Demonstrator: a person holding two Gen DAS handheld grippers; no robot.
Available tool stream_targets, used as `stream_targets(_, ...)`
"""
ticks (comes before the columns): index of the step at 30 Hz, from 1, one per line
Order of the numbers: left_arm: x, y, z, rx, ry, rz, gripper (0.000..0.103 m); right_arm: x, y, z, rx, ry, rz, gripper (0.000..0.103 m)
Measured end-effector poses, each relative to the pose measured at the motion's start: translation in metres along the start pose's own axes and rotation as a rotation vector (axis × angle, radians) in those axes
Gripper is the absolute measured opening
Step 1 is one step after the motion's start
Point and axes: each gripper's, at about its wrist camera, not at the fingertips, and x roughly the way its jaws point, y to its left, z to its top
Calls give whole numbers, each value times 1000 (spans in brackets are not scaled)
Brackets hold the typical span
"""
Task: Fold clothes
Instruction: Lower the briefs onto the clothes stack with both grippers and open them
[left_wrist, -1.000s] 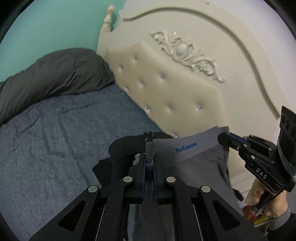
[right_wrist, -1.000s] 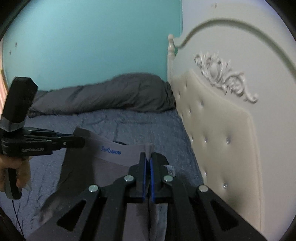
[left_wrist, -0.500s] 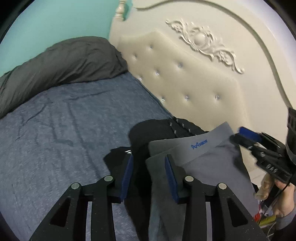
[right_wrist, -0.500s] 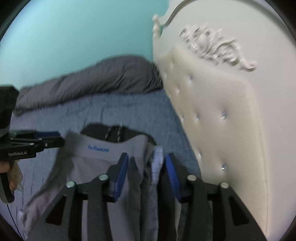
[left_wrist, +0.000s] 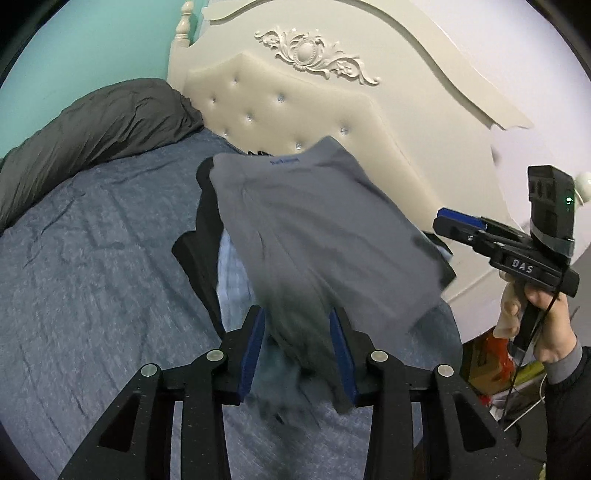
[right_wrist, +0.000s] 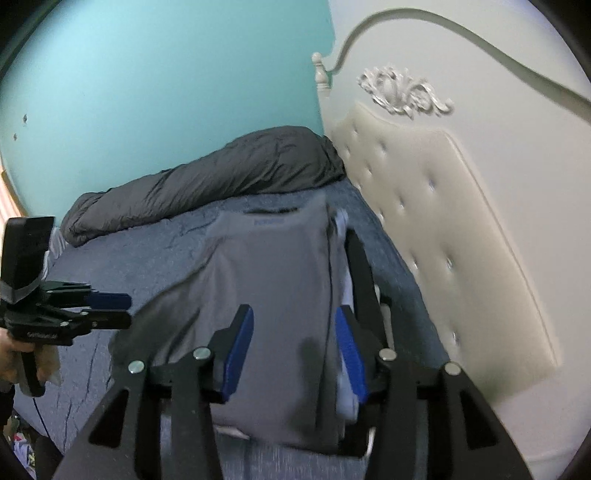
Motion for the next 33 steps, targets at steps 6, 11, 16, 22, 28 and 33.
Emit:
stream_targets(6,-2,1,-9,-29,-4,-14,25,2,-4,-22,19,32,-100,47)
stream_targets(11,-4,-2,-16,-31,10,-43,6,3,-7,-29,12,48,-138,7)
stream_targets(16,-14,5,-19,-45,-14,-39,5,4,-10,-34,5,53,-164,2)
stream_targets(22,-21,18,-25,-58,-15,-16,5,5,-21,-35,35,42,-165,2)
stream_targets(28,-8,28,-33,-66,17,16,5,6,-27,-36,63,34,-157,2)
stream_targets(33,-6,24,-33,-52,16,19,8,3,-23,-33,50,31,-151,2)
